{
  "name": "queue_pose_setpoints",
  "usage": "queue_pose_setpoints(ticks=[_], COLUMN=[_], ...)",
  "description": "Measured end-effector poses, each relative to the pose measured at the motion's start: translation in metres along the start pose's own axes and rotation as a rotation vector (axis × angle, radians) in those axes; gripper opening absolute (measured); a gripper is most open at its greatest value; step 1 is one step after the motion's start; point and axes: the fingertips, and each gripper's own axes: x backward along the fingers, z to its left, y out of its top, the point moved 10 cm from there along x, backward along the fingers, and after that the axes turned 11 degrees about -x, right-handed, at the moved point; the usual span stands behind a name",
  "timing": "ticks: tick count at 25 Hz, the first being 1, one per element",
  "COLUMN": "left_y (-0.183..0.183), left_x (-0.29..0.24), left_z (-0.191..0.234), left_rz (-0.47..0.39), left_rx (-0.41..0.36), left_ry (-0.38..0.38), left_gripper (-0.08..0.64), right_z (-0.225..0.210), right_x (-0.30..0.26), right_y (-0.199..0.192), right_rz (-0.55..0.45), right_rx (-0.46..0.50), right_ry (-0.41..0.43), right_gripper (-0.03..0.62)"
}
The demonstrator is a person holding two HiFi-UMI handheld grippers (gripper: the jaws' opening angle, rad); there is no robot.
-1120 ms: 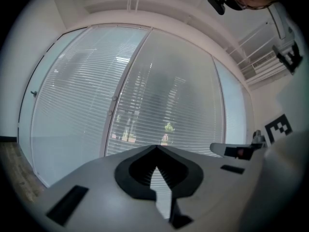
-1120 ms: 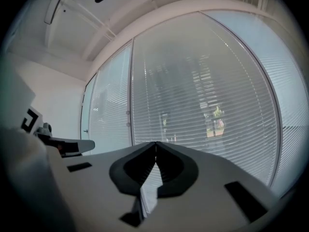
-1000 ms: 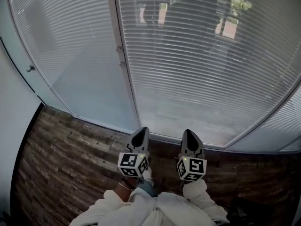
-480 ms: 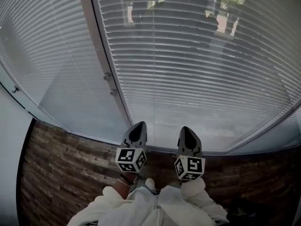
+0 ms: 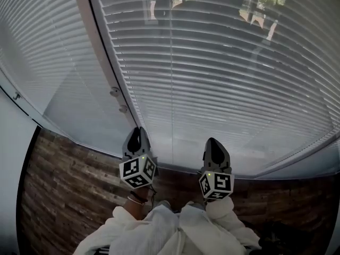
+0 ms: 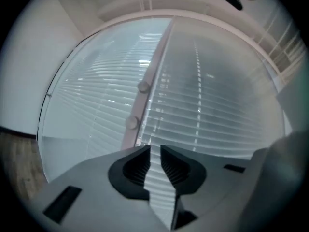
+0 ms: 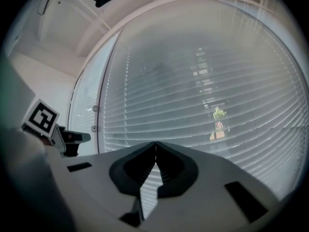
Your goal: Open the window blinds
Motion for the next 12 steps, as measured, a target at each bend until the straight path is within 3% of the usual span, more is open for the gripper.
queue_pose_setpoints(ticks=[3, 4, 9, 10, 12], left_y=[0.02, 0.023, 0.019, 0.018, 0.016], left_x=[-0.015, -0.02, -0.04, -0.042, -0.045], left_z=[0.035, 0.045, 0.071, 0.074, 0.08], left_rz=[-0.035, -0.045, -0.106, -0.125, -0.142], left_rx=[0.207, 0.301, 0.978, 1.081, 1.168], left_ry=[0.06, 0.059, -0.111, -0.129, -0.133], left_gripper=[0.197, 0.225, 0.225, 0.225, 0.225], right_z=[0.0, 0.001, 0.001, 0.001, -0.001], right_x=[-0.003, -0.003, -0.001, 0.0, 0.004], right_y=[-0.001, -0.002, 0.0, 0.002, 0.004], right_rz=[0.004, 0.006, 0.01, 0.009, 0.004], right_rx=[0.008, 0.009, 0.012, 0.013, 0.015], right_ry=[0.014, 0.018, 0.013, 0.008, -0.004], right_gripper=[0.012, 0.011, 0.011, 0.011, 0.011])
